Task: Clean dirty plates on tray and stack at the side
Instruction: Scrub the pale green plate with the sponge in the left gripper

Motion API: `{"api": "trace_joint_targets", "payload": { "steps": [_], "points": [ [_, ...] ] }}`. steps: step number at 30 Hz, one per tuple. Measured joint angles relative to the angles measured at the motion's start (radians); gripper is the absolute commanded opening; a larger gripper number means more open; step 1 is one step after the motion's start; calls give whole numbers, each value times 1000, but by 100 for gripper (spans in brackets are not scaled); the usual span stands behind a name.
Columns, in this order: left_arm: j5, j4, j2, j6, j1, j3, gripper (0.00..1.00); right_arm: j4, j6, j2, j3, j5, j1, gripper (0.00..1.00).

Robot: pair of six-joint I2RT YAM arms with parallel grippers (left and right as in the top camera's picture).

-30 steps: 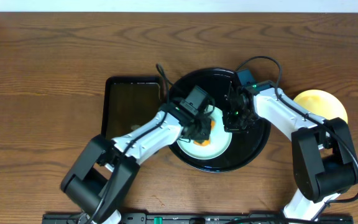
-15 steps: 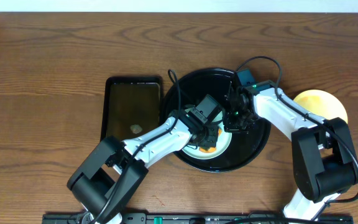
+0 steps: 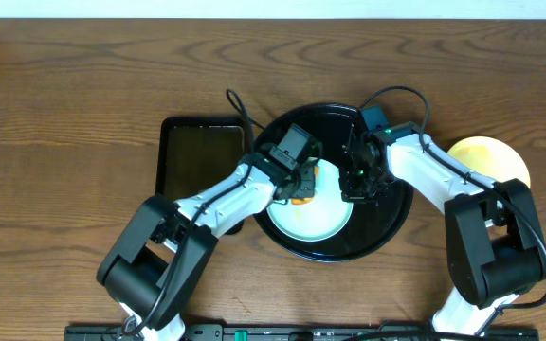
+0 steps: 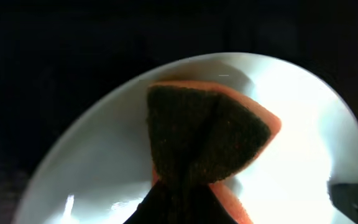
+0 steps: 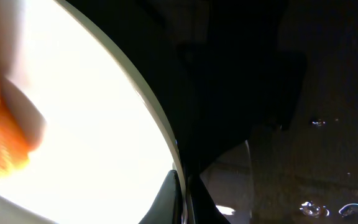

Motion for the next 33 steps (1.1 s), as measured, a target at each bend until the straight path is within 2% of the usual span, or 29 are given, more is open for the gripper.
{"api": "trace_joint_targets", "payload": {
  "steps": [5,15,20,23,25,28,31,33],
  "points": [
    [-7,-118,-2,3,4,10,8,-6,0,0,-1,-9,0,1],
    [-54,-273,-36,48,35,19,8,-10,-1,0,-4,-14,11,1],
    [-74,-328,-148,56,56,19,8,-4,-1,0,-5,-15,11,1],
    [-84,-372,-255,65,79,19,8,8,3,0,-8,-13,11,18],
    [-87,-398,-298,78,101,19,8,26,0,0,-11,-7,11,21],
    [-96,-431,-328,89,161,19,8,43,-1,0,-11,-4,11,20],
    [-102,-446,-328,92,230,19,8,57,-1,0,-11,-2,11,14],
    [-103,-444,-328,97,276,18,8,58,0,0,-12,-1,11,13]
  ]
}}
